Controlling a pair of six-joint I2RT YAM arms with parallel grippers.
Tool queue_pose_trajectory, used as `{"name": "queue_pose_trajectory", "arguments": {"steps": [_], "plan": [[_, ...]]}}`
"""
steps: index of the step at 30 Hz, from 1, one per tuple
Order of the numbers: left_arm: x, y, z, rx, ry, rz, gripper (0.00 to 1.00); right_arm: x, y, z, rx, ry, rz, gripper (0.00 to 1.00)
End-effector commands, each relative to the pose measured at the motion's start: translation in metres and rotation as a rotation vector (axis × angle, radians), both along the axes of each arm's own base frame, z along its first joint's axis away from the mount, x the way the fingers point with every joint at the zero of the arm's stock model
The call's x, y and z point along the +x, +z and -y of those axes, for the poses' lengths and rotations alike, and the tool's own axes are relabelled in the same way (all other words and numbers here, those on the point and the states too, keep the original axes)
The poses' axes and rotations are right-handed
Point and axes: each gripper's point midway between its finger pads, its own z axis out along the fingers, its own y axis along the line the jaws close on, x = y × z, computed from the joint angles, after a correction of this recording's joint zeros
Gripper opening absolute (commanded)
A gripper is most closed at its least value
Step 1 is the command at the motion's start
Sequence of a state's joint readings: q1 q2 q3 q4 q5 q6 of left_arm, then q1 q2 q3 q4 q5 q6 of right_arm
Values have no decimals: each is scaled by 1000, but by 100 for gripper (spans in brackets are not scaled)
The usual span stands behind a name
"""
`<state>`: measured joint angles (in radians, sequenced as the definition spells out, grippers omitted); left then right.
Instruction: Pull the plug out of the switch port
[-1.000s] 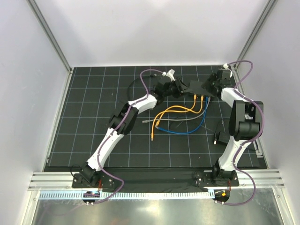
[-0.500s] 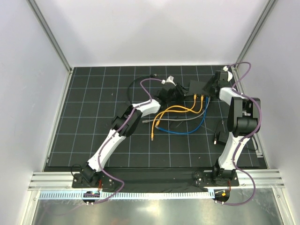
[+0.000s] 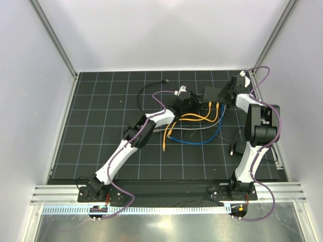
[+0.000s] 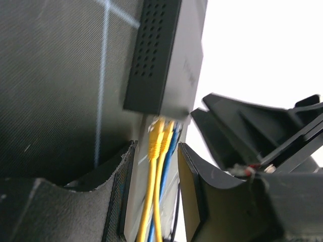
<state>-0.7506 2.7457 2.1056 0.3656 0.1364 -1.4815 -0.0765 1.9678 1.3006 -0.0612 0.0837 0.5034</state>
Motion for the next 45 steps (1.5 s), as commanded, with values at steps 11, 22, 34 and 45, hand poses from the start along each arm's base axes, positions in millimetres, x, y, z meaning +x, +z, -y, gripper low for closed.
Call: {"name": "queue_pose_trajectory", "arguments": {"steps": [11,22,34,45], "plan": [[10,-5,13,-68,34,-61,40,16,12,5,-7,4,54,54],[1,-19,18,-25,18,-115,35,18,7,2,-5,31,45,54],[2,-36,21,-11,51,-126,33,14,5,4,-32,52,21,52],[5,-41,18,-14,87,-140,23,14,4,3,-33,60,17,50]]}}
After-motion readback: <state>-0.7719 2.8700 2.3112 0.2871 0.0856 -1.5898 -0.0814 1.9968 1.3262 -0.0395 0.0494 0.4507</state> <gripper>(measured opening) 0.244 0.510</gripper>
